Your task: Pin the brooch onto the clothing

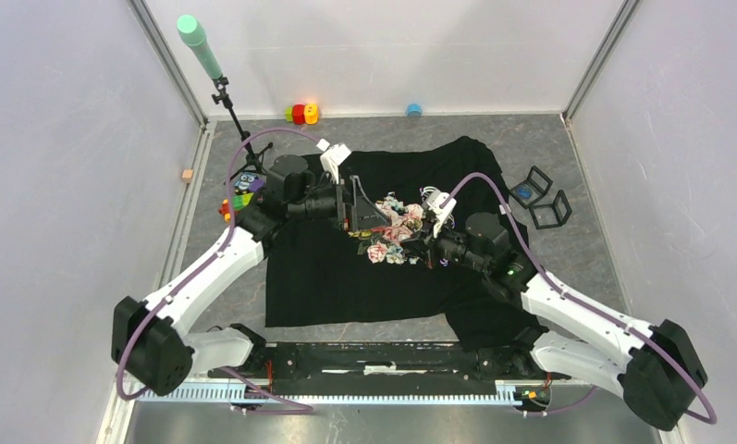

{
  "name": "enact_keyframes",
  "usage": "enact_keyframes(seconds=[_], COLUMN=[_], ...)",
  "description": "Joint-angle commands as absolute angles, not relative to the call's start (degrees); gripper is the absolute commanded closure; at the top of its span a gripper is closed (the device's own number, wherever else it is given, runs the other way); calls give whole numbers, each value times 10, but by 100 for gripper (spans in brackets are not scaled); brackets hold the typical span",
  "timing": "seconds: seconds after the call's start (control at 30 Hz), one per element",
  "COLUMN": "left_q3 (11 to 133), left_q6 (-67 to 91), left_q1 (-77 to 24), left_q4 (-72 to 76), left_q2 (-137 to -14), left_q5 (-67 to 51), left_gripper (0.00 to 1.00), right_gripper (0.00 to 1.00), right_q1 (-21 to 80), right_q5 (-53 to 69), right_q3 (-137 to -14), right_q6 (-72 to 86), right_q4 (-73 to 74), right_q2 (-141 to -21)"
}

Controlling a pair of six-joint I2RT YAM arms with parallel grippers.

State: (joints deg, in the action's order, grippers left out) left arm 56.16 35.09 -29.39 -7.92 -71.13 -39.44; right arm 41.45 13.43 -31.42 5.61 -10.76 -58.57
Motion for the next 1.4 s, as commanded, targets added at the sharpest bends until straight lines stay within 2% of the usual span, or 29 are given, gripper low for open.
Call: enact_keyframes(seconds=[0.0, 0.17, 0.3, 0.47, 0.57, 0.67, 0.77, 1.13, 1.37], left_q3=[577, 575, 583, 591, 584, 568, 566, 581, 597], left_q6=[255, 233, 199, 176, 178, 190, 192, 166, 131], left_q1=[-321, -358, -386, -417, -426, -427, -428, -428, -428], left_q4=[-43, -50, -90, -135, -120, -90, -83, -134, -183], left_q2=[-680, -659, -647, -645, -629, -611, -610, -615, -624], left_q5=[-465, -526, -531, -527, -542, -553, -559, -499, -483], left_gripper=[6, 5, 3, 6, 7, 1, 1, 18, 46], right_gripper=[100, 100, 100, 100, 100, 100, 100, 100, 100], right_q1=[399, 398, 398, 398, 398, 398, 398, 396, 395], right_q5=[329, 412, 445, 493, 509, 519, 531, 567, 570], right_q3=[-338, -366, -395, -392, -384, -370, -362, -345, -349], right_q6=[104, 136, 142, 165, 175, 180, 188, 216, 219], right_q4=[-137, -131, -103, -124, -144, -169, -191, -246, -251], right_q2=[-547, -530, -524, -520, -523, -525, -535, -556, -555])
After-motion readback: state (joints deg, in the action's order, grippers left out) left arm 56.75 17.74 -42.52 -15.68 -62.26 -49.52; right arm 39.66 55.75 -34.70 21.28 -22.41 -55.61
